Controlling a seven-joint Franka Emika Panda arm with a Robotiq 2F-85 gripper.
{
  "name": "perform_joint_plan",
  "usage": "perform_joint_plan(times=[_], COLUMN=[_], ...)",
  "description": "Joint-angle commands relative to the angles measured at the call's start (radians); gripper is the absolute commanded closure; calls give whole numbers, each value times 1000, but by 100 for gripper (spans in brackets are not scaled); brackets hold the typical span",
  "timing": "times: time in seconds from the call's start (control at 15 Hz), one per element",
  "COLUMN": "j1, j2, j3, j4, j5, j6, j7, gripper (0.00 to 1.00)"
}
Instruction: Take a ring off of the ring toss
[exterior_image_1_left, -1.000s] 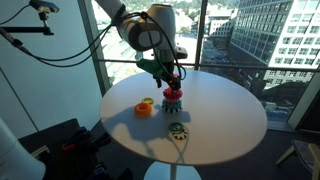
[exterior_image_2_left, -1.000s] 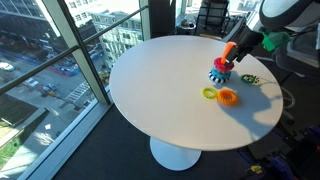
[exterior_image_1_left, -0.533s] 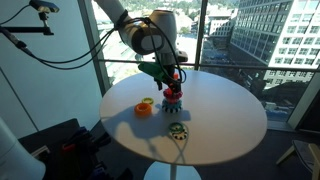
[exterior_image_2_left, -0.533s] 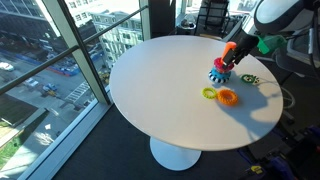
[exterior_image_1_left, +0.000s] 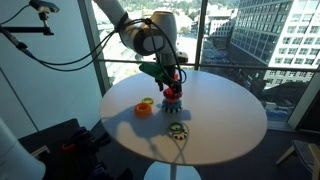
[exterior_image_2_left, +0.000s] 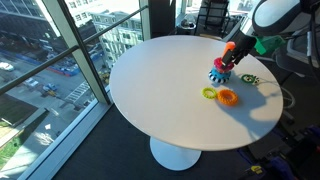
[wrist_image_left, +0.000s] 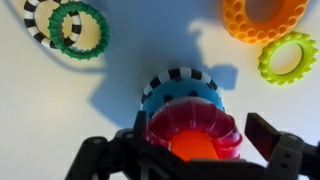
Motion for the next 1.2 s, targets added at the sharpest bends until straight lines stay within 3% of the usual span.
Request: perform_joint_plan(times=[0.0,0.93,1.0,1.13], j1=[5,-4,-6,-6], j2=[20,43,44,42], j3=[-4,6,6,4], j4=[25,21,21,22], j5=[-43,-53,-53,-55], j6=[22,91,88,91], j7=[55,73,71,73], gripper=[0,0,24,32])
